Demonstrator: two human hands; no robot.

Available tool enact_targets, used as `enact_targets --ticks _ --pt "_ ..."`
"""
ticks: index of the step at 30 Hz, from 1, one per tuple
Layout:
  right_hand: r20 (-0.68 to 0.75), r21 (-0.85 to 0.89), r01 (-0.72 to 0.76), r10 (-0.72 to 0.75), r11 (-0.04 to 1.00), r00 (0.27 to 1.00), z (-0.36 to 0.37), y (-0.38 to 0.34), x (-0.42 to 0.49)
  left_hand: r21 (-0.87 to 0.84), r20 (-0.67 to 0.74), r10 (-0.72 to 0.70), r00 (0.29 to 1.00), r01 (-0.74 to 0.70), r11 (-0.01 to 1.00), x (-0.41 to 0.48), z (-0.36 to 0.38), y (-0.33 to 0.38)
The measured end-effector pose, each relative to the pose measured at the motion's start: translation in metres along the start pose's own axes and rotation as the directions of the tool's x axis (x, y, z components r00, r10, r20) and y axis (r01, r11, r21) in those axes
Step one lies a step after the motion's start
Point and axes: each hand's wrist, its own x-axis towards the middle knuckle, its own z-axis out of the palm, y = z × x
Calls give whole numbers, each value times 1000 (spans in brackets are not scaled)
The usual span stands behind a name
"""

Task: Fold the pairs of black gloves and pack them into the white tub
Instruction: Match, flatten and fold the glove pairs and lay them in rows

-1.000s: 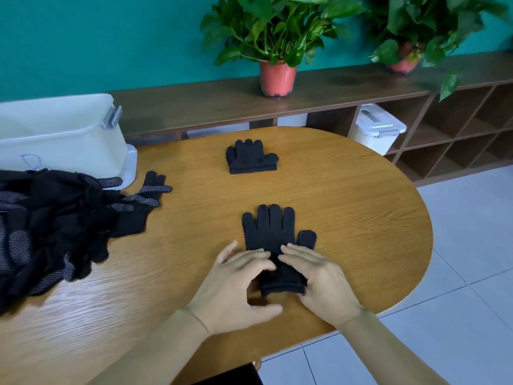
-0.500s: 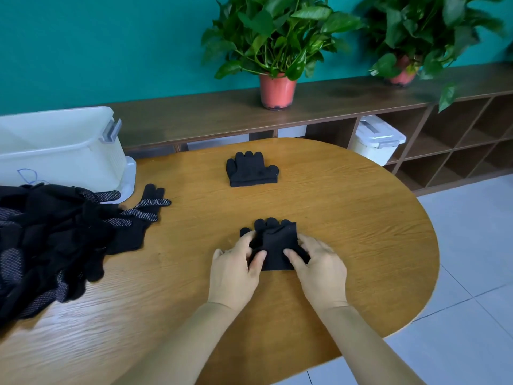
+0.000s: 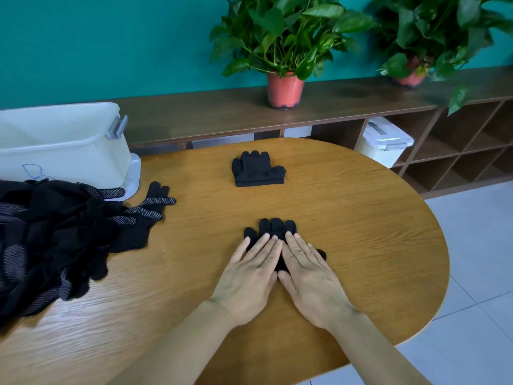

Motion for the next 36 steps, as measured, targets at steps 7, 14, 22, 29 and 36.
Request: enact_targets --ticks 7,14,22,29,36 --pt "182 -31 76 -69 997 981 -12 -18 33 96 73 -25 997 18 995 -7 -7 -42" --pt "216 -44 142 -129 989 968 -5 -21 60 101 101 -4 995 -6 995 -7 -12 -74" --pt "215 -139 102 -70 985 974 -17 -40 76 212 85 -11 996 -7 977 -19 -18 -102" --pt "-173 -201 159 -195 967 965 -14 -93 86 216 -76 -57 995 72 974 -79 -42 -140" --pt "-46 -159 337 -348 928 936 -2 -174 120 165 -247 -163 955 207 964 -145 -51 -192"
